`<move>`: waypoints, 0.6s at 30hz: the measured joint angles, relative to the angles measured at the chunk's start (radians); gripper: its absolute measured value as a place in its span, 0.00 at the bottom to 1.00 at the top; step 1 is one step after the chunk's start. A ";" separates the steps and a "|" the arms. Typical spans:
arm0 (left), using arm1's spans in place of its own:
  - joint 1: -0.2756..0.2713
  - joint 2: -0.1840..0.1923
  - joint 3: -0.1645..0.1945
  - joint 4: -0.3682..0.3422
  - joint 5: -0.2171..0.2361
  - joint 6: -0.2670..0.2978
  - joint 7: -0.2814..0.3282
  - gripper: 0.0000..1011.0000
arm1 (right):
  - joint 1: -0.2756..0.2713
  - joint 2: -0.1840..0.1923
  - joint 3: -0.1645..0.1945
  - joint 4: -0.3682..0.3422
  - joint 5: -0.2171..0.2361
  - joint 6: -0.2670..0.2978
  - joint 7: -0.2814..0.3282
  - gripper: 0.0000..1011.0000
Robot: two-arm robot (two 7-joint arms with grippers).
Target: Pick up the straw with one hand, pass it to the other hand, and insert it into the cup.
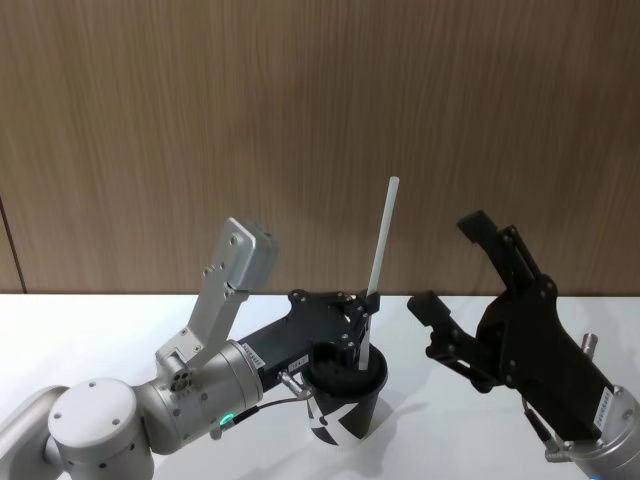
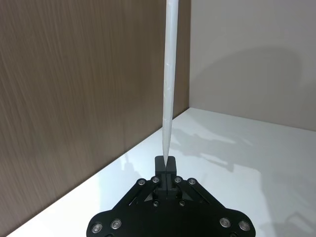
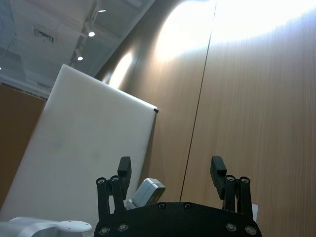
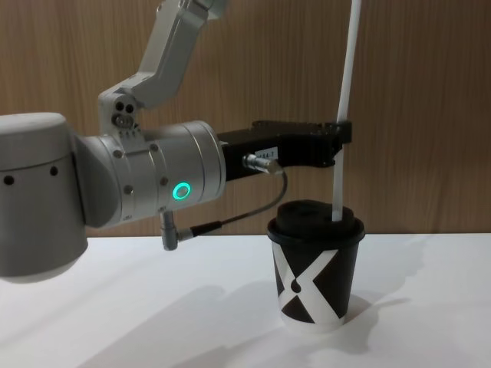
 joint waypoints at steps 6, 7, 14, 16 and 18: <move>0.007 0.000 -0.004 -0.007 0.007 0.001 0.002 0.00 | 0.000 0.000 0.000 0.000 0.000 0.000 0.000 0.99; 0.009 0.000 -0.006 -0.009 0.010 0.001 0.003 0.00 | 0.000 0.000 0.000 0.000 0.000 0.000 0.000 0.99; 0.016 -0.006 -0.010 -0.011 0.020 -0.006 0.008 0.00 | 0.000 0.000 0.000 0.000 0.000 0.000 0.000 0.99; 0.018 -0.009 -0.011 -0.010 0.023 -0.010 0.010 0.00 | 0.000 0.000 0.000 0.000 0.000 0.000 0.000 0.99; 0.019 -0.010 -0.012 -0.009 0.025 -0.012 0.010 0.00 | 0.000 0.000 0.000 0.000 0.000 0.000 0.000 0.99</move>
